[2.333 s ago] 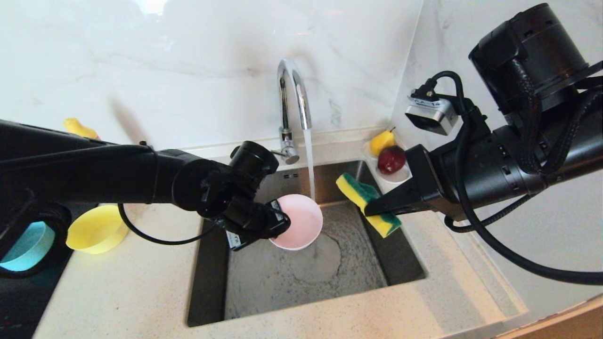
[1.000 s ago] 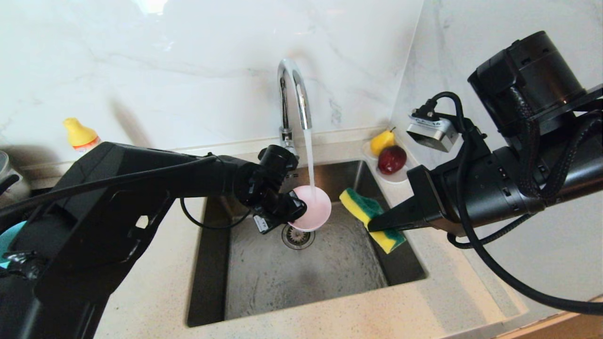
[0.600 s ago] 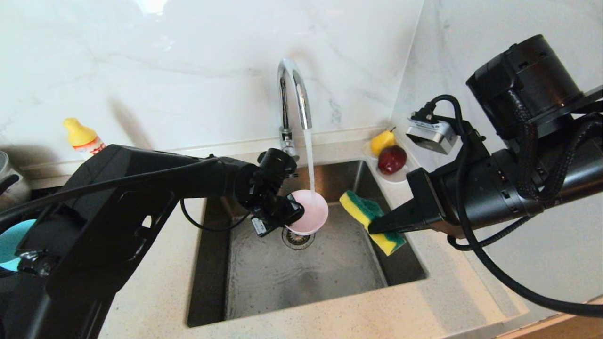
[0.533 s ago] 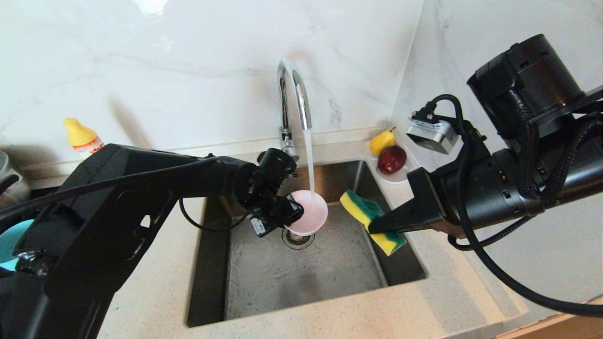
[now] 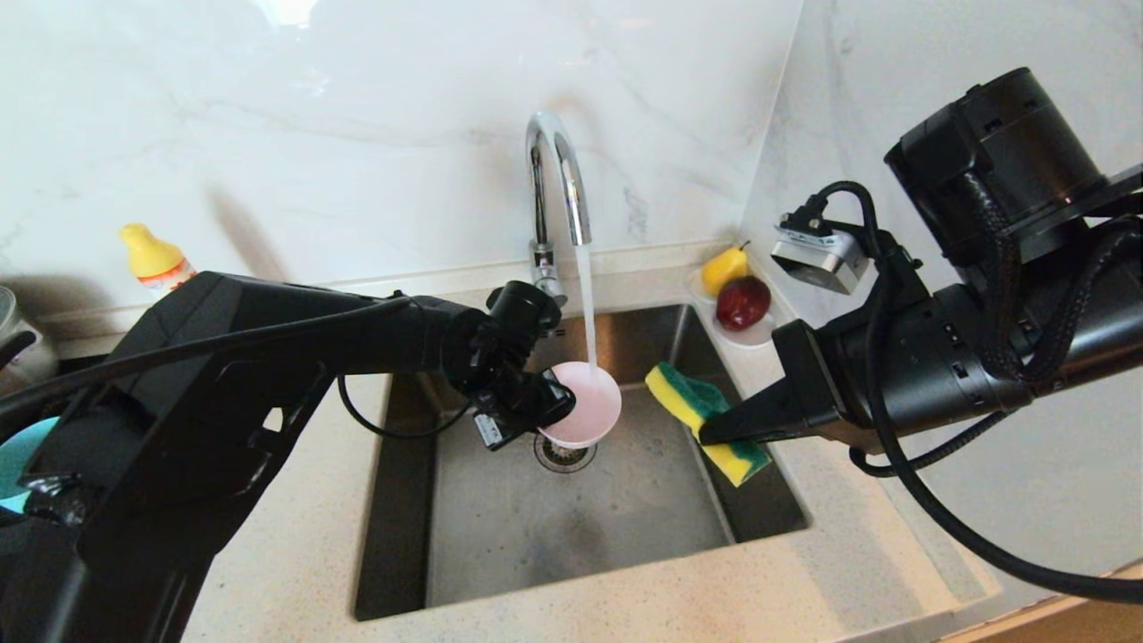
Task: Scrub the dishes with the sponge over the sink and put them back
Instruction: Rinse the bowl
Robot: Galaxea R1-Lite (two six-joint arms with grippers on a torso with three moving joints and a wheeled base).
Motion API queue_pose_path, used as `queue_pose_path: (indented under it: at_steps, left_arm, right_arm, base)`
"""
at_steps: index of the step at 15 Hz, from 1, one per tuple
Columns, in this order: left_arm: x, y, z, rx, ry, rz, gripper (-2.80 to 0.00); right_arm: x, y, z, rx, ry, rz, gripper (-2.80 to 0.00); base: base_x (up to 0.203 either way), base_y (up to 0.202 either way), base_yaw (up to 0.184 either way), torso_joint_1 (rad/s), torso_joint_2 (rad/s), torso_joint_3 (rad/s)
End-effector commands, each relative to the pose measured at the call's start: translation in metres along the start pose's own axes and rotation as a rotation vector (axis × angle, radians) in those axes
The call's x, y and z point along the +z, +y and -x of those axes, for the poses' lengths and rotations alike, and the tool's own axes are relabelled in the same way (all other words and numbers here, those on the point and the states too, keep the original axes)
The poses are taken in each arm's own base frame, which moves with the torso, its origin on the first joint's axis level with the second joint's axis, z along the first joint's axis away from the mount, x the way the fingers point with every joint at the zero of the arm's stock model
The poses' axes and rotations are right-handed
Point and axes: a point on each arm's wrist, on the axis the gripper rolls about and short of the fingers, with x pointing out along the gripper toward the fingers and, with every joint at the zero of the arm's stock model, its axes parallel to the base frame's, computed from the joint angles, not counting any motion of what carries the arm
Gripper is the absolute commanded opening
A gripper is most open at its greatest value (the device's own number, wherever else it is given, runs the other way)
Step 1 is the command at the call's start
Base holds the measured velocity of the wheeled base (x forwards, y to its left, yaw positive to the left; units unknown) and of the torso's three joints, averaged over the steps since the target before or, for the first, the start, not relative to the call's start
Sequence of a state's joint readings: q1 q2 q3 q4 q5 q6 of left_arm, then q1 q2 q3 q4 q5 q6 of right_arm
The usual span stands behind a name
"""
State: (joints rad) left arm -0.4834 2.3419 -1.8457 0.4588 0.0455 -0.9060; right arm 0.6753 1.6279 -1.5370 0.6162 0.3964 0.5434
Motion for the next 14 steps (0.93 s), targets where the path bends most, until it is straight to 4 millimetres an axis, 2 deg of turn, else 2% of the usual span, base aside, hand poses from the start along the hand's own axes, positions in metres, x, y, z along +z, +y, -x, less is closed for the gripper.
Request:
queue_pose_path:
  at_steps: [1,5,8,10,14]
  left_arm:
    - [0.001,0.000,0.005,0.000,-0.001,0.005,-2.80]
    - [-0.002,0.005,0.028,0.036,0.007,0.000,-2.80]
    - [-0.004,0.018,0.073,0.057,-0.065,-0.002,-2.80]
    - [-0.003,0.033,0.100,0.087,-0.139,0.006,-2.80]
    - [-0.003,0.077,0.126,0.150,-0.275,-0.005,-2.80]
  right_arm:
    - [0.000,0.000,-0.001,0.002,0.006,-0.004,-2.80]
    - [-0.004,-0.004,0.000,-0.012,0.014,-0.015,-2.80]
    - [-0.004,-0.008,0.004,-0.019,0.007,-0.025,-2.80]
    - [-0.004,-0.009,0.005,-0.021,0.001,-0.028,-2.80]
    - [-0.004,-0.010,0.005,-0.026,-0.001,-0.030,-2.80]
  base:
    - [0.000,0.000,0.000,0.000,0.00,0.000]
    - [0.000,0.000,0.000,0.000,0.00,0.000]
    - [0.000,0.000,0.000,0.000,0.00,0.000]
    - [0.000,0.000,0.000,0.000,0.00,0.000]
    - [0.000,0.000,0.000,0.000,0.00,0.000]
